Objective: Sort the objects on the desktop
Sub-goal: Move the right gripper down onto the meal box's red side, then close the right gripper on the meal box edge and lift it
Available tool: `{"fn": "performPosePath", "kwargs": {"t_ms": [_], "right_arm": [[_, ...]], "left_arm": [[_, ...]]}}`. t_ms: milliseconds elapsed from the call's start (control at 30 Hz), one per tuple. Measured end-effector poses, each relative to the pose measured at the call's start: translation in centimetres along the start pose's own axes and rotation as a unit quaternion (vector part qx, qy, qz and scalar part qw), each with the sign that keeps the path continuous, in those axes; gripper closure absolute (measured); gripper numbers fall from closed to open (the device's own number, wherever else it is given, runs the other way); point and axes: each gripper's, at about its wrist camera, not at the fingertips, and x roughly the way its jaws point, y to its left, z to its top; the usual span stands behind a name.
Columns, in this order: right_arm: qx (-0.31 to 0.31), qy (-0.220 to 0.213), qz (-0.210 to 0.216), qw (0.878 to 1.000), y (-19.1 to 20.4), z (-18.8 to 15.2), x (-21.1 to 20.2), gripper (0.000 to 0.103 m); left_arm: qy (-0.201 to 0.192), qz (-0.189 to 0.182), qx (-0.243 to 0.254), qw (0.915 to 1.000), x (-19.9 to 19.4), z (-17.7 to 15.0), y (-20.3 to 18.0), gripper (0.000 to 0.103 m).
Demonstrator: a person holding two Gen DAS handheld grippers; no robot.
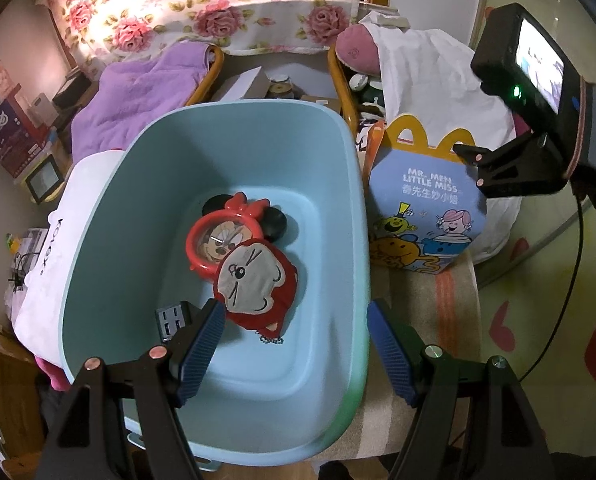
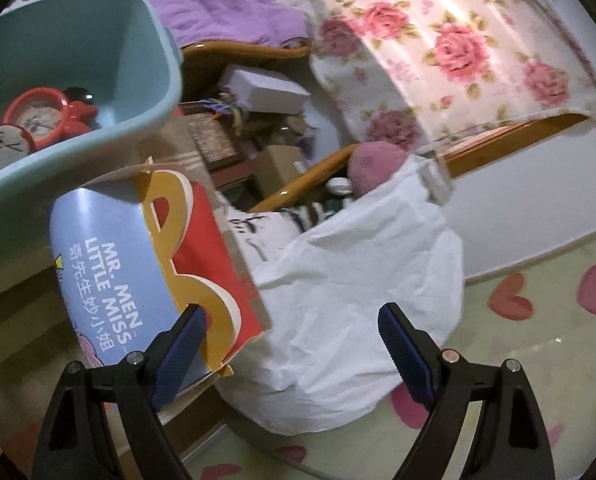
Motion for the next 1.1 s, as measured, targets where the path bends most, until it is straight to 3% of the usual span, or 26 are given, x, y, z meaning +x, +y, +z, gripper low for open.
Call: {"fn": "performPosePath", "kwargs": {"t_ms": [167, 333, 467, 767, 867, 1100], "right_arm": [[0.005, 0.007, 0.075, 0.997, -1.3, 0.1, 0.9, 0.012], [-0.025, 0.0, 0.106, 0.994, -1.2, 0.1, 0.7, 0.019], [-0.044, 0.004, 0.143, 0.989, -1.1, 0.3, 0.7, 0.04], [-0.059, 0.019, 0.211, 0.975, -1.1, 0.4, 0.8, 0.072], [-0.056, 0.017, 0.228, 0.972, -1.0, 0.3, 0.5, 0.089], [-0.021, 0.002, 0.253, 0.967, -1.5, -0.1, 0.1, 0.097]], "left_arm": [[0.001, 0.002, 0.001, 1.0, -0.2, 0.1, -0.2, 0.026], [0.002, 0.002, 0.002, 1.0, -0.1, 0.3, -0.3, 0.026], [0.006, 0.002, 0.002, 1.0, 0.1, 0.2, -0.3, 0.026], [0.008, 0.005, -0.006, 0.9999, 0.1, -0.1, -0.1, 0.026], [0.009, 0.007, -0.008, 0.9999, 0.2, -0.2, 0.1, 0.026], [0.012, 0.007, -0.009, 0.9999, 0.2, -0.3, 0.1, 0.026]]}}
